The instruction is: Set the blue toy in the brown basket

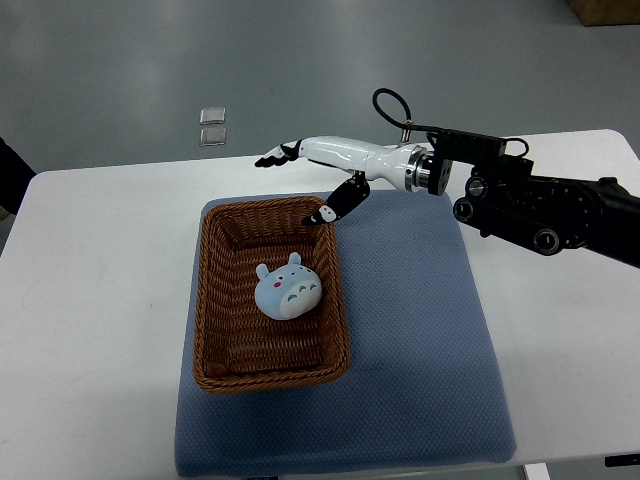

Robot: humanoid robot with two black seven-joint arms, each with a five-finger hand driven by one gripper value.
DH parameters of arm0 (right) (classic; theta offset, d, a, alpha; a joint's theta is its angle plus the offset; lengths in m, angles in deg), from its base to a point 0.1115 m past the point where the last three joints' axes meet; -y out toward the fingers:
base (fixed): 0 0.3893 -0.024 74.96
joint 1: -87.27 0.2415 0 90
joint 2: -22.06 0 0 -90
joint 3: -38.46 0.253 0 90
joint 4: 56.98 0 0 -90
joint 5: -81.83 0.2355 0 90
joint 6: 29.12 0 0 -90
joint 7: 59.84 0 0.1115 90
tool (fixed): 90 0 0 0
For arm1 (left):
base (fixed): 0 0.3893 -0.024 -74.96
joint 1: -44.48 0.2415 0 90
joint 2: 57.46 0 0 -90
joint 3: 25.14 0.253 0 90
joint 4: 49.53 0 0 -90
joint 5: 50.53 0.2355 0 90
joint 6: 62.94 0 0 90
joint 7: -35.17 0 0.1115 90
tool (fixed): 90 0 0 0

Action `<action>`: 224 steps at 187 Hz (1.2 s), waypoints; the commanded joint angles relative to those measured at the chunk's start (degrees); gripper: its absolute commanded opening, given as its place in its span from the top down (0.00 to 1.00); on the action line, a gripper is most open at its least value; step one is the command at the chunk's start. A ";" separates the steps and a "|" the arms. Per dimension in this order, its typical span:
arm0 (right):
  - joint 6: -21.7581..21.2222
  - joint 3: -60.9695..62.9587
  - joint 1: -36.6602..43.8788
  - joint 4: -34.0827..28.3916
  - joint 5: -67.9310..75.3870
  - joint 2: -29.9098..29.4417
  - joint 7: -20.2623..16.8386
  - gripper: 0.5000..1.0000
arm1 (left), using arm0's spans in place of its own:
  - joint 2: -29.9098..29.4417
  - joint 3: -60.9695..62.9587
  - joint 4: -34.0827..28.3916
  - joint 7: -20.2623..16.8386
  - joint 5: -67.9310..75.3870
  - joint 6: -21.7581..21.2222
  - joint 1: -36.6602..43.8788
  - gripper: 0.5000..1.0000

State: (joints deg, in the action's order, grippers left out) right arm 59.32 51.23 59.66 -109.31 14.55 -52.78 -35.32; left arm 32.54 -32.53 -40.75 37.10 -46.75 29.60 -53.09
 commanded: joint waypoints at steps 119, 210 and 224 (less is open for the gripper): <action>10.35 39.35 -27.84 3.11 30.71 -3.12 -10.98 0.25 | 0.00 0.09 -0.08 0.01 0.00 0.00 0.00 0.00; 10.62 39.61 -29.34 3.02 40.12 -3.74 -12.65 0.17 | 0.00 0.18 -0.17 0.01 0.00 0.00 0.00 0.00; 10.53 39.53 -29.34 3.02 40.12 -3.47 -12.04 0.17 | 0.00 0.09 -0.17 0.01 0.00 0.00 0.00 0.00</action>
State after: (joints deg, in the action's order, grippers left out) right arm 69.91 90.79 30.35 -106.37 54.74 -56.48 -48.34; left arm 32.54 -32.34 -40.92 37.10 -46.75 29.60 -53.08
